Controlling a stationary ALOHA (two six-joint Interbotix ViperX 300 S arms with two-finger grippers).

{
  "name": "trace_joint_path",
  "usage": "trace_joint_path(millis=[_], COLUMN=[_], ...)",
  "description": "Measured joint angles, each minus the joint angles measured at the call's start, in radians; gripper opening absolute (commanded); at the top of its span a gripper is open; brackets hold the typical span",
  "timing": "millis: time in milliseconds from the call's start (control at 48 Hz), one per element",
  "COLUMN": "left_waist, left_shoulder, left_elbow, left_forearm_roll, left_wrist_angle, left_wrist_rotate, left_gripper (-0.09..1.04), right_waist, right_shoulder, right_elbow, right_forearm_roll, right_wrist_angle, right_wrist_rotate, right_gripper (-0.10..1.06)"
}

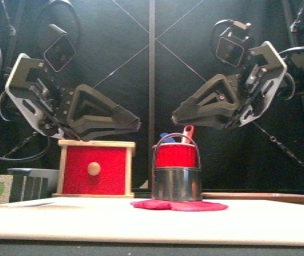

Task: Get the cutter from the drawer then cut the dough then place the extra dough in the bowl
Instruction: Cut the dough

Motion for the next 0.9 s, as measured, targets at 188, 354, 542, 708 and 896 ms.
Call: trace_joint_path(millis=[188, 354, 542, 708, 896], left_waist=[-0.002, 0.008, 0.009, 0.014, 0.04], left_shoulder=[-0.058, -0.074, -0.074, -0.074, -0.054], left_elbow=[0.0, -0.011, -0.015, -0.021, -0.054], left_forearm_roll=[0.002, 0.0, 0.0, -0.005, -0.006], left_wrist_angle=[0.118, 0.181, 0.184, 0.184, 0.198], left_wrist_rotate=[0.103, 0.129, 0.129, 0.124, 0.098], left_gripper=[0.5, 0.58, 0.77, 0.83, 0.83], right_waist=[0.0, 0.0, 0.003, 0.028, 0.097], right_shoulder=[0.0, -0.002, -0.008, -0.008, 0.011], right_elbow=[-0.055, -0.066, -0.006, 0.058, 0.078], right_forearm_roll=[-0.003, -0.017, 0.037, 0.107, 0.161], right_wrist_angle=[0.15, 0.169, 0.034, -0.077, -0.141], right_wrist_rotate=[-0.008, -0.012, -0.003, -0.002, -0.002], right_gripper=[0.61, 0.64, 0.75, 0.99, 1.04])
